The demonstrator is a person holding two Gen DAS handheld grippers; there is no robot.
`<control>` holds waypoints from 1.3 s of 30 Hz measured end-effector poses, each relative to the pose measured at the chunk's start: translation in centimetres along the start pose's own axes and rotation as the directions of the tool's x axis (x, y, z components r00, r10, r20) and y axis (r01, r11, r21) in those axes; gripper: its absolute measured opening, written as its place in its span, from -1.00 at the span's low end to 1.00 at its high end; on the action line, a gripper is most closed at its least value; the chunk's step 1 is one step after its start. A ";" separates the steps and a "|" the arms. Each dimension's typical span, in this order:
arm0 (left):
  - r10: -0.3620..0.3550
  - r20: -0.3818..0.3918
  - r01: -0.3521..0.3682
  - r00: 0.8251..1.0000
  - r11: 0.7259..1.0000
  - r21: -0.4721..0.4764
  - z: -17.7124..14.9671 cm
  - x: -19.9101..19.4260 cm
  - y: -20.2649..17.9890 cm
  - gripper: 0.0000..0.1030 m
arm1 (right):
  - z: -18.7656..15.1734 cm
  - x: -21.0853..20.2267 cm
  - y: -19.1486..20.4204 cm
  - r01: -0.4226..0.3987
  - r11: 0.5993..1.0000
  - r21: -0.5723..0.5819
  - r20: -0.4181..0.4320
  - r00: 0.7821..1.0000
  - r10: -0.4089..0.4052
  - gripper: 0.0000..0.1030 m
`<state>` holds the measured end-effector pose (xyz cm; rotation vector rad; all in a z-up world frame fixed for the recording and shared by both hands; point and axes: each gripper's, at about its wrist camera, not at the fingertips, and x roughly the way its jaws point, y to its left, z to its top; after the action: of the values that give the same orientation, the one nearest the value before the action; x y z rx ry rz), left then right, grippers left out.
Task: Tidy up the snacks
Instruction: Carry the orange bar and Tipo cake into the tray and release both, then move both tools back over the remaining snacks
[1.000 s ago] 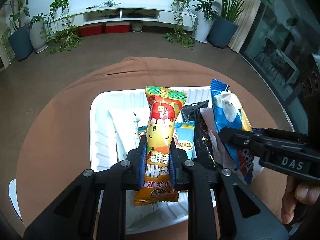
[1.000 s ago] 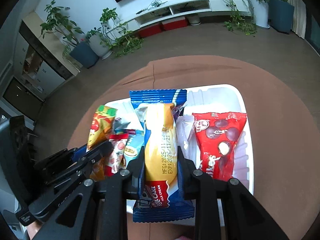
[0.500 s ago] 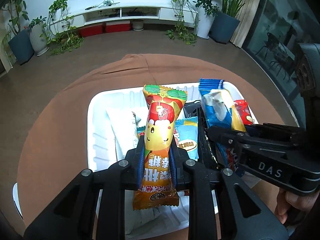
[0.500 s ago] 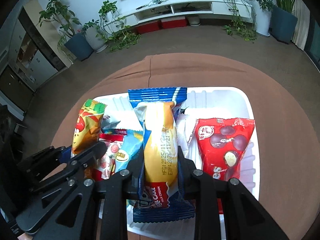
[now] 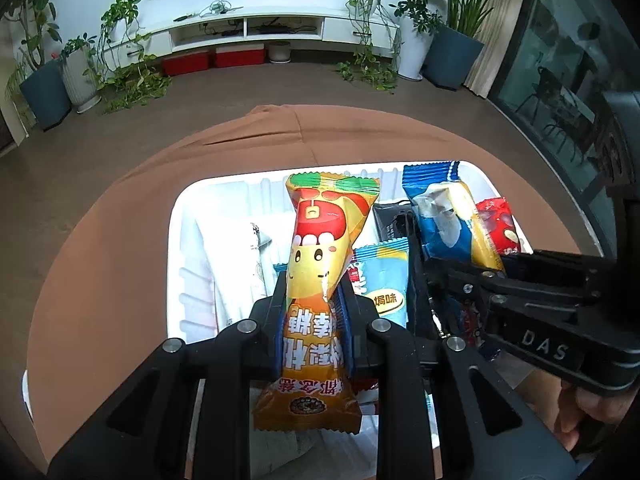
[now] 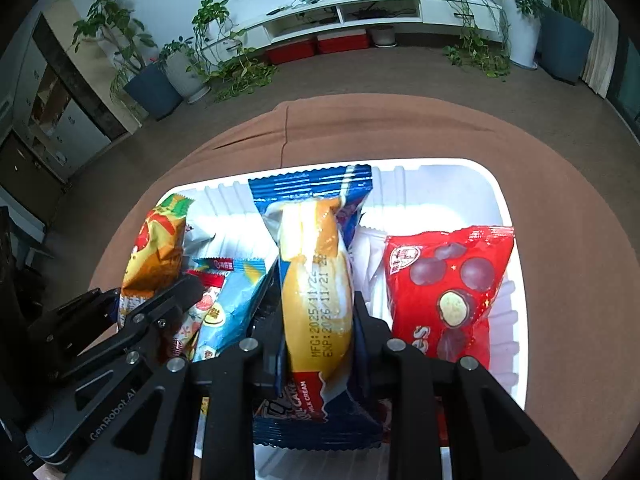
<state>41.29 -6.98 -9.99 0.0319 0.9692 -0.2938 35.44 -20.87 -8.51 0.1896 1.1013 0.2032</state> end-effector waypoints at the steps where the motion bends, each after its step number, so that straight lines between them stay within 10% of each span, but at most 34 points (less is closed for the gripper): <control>1: 0.000 0.000 0.000 1.000 1.000 -0.001 0.1 0.0 0.0 -0.55 | 0.1 -0.1 0.0 0.001 1.000 0.002 -0.001 1.000 -0.001 -0.41; 4: 0.005 -0.001 -0.005 1.000 1.000 -0.001 0.2 -0.4 -0.2 -0.35 | 0.1 -0.6 0.5 -0.003 1.000 -0.006 0.007 1.000 0.003 -0.05; 12: 0.010 0.032 -0.011 0.999 1.000 0.026 -0.2 -2.3 -0.3 -0.12 | -0.4 -2.1 0.6 0.013 1.000 -0.024 0.030 0.999 -0.013 0.09; 17: 0.010 0.073 -0.011 0.997 1.000 0.021 -1.1 -4.8 0.2 0.39 | -1.0 -4.3 0.5 0.005 1.000 -0.023 0.076 0.997 -0.003 0.31; 24: 0.011 0.127 -0.013 0.992 1.000 0.014 -2.9 -9.3 0.3 0.47 | -2.7 -8.8 0.3 -0.032 0.999 -0.006 0.152 0.988 0.032 0.53; 39: -0.004 0.086 0.002 0.996 1.000 0.024 -14.9 -16.5 -1.6 0.77 | -15.4 -14.2 -1.4 -0.079 0.997 0.016 0.147 0.986 0.076 0.69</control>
<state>20.08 -2.32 -4.83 0.0394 0.8803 -0.3067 15.50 -25.04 -3.38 0.2629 0.9513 0.2428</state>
